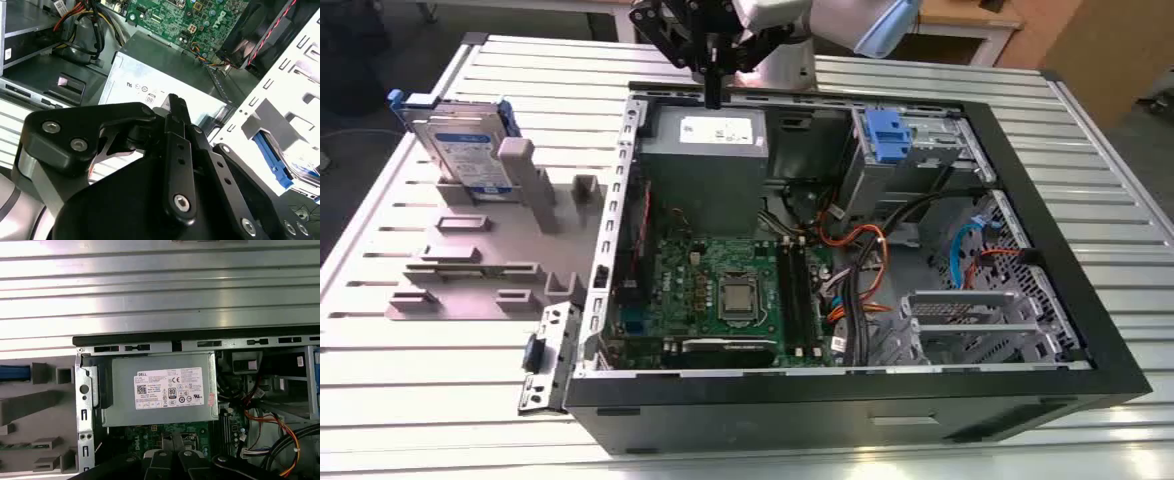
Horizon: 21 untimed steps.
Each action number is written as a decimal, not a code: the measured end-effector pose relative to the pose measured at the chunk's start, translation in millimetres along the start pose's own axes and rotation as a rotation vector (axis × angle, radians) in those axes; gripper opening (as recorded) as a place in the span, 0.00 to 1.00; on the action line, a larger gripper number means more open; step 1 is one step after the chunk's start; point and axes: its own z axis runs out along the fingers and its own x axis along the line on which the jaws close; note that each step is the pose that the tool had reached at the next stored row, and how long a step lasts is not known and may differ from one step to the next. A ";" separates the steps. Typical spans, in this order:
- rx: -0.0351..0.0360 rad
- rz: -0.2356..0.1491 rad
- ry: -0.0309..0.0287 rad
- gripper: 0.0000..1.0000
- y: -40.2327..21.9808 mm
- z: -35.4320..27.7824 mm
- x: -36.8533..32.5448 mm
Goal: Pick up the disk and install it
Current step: 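Reach for the disk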
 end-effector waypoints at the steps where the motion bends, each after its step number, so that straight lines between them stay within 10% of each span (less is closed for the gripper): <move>1: -0.0001 0.000 0.0000 0.11 0.0 0.0 0.0; 21: 0.0000 0.000 0.0000 0.11 -0.5 -0.2 7.2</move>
